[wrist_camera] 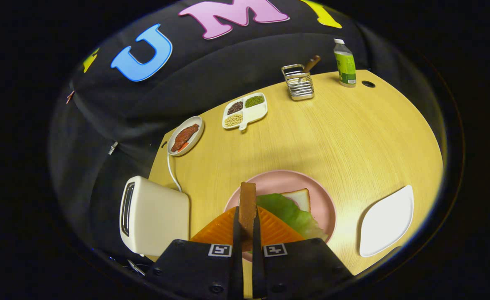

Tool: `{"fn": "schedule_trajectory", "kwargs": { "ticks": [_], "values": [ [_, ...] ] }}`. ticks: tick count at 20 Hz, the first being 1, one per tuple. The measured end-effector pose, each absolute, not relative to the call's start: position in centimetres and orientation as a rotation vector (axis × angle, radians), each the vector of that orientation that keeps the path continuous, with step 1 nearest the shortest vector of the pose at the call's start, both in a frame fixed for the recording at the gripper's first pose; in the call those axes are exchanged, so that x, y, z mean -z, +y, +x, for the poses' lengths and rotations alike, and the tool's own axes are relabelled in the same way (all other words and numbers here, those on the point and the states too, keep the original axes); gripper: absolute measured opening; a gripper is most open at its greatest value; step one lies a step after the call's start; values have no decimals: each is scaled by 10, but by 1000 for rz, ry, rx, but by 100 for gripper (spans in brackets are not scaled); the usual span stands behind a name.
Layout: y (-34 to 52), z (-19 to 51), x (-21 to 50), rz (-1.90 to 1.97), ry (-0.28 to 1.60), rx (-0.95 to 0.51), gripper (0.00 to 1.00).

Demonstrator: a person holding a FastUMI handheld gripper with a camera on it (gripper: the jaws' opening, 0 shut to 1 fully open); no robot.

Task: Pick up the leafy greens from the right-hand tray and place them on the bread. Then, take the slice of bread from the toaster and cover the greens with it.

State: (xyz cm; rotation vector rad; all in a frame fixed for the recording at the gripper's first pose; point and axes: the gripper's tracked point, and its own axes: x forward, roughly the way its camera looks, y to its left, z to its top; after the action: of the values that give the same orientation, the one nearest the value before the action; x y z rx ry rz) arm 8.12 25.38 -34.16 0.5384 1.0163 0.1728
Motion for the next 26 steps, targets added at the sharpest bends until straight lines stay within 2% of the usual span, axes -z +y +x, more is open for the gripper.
{"fn": "schedule_trajectory", "kwargs": {
  "ticks": [8,12,14,15,16,17,20,21,23,24,26],
  "values": [
    [228,76,391,363,1046,-161,13],
    [221,76,401,251,1050,-150,20],
    [214,75,406,172,1043,-130,31],
    [213,75,407,137,1038,-123,40],
    [208,75,407,97,1031,-108,43],
    [203,76,406,53,1021,-103,56],
    [196,78,407,-24,1011,-103,69],
    [192,78,405,-35,1009,-98,80],
    [188,79,397,-17,991,-94,94],
    [186,78,390,3,974,-93,98],
    [181,82,367,46,906,-98,99]
  ]
}}
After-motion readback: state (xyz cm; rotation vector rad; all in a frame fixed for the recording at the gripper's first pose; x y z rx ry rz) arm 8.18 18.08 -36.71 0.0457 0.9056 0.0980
